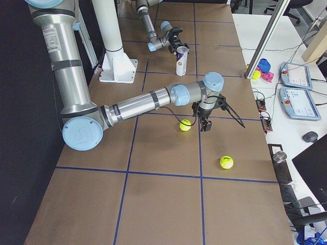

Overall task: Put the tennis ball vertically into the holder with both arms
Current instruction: 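Reach the right gripper down to the nearer tennis ball while left holds can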

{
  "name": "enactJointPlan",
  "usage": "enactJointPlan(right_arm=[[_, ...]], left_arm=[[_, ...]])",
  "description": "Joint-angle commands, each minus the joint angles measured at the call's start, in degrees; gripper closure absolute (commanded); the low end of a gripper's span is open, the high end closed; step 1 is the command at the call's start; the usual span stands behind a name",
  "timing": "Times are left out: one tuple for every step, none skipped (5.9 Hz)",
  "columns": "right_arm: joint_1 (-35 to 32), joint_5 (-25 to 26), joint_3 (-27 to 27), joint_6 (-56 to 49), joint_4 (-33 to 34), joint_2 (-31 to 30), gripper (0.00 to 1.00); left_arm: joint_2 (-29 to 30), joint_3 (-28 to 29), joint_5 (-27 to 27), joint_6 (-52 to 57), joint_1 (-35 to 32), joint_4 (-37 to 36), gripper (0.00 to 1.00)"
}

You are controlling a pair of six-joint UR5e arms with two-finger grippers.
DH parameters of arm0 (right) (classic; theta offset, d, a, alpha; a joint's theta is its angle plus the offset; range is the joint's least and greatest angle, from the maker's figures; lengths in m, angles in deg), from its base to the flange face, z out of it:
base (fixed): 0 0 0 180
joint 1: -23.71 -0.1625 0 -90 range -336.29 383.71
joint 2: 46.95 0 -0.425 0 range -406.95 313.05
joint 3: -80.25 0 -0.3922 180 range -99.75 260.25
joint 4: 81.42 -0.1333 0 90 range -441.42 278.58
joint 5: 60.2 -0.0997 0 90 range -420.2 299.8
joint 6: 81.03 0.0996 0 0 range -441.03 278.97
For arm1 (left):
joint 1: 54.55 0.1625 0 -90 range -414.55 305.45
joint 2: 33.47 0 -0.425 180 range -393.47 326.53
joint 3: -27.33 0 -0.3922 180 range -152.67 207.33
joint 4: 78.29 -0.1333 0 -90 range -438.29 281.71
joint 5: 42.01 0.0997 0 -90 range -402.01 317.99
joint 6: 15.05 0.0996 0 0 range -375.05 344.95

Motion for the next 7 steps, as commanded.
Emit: enactJointPlan(right_arm=[[4.99, 1.77, -2.78, 12.74, -12.47, 1.26, 0.0], [8.75, 4.83, -4.73, 20.56, -22.33, -1.01, 0.0], [11.4, 7.9, -5.01, 23.43, -27.21, -3.46, 0.0], [13.34, 8.54, -5.01, 24.76, -29.0, -4.53, 0.0], [15.27, 8.72, -5.18, 24.77, -29.02, -4.8, 0.0], [16.16, 8.73, -5.19, 24.77, -29.02, -4.89, 0.0], [17.48, 9.16, -6.93, 24.69, -29.1, -4.81, 0.0]], left_arm=[[0.02, 0.0, -0.02, 0.0, 0.0, -0.02, 0.1], [0.02, 0.0, -0.02, 0.0, 0.0, -0.11, 0.1], [0.02, 0.0, -0.02, 0.0, 0.0, -0.02, 0.1], [0.02, 0.0, -0.02, 0.0, 0.0, -0.02, 0.1], [0.02, 0.0, -0.02, 0.0, 0.0, -0.02, 0.09], [-0.06, -0.09, -0.02, 0.0, -0.09, -0.02, 0.09], [-0.06, -0.09, -0.02, 0.0, -0.09, -0.02, 0.09]])
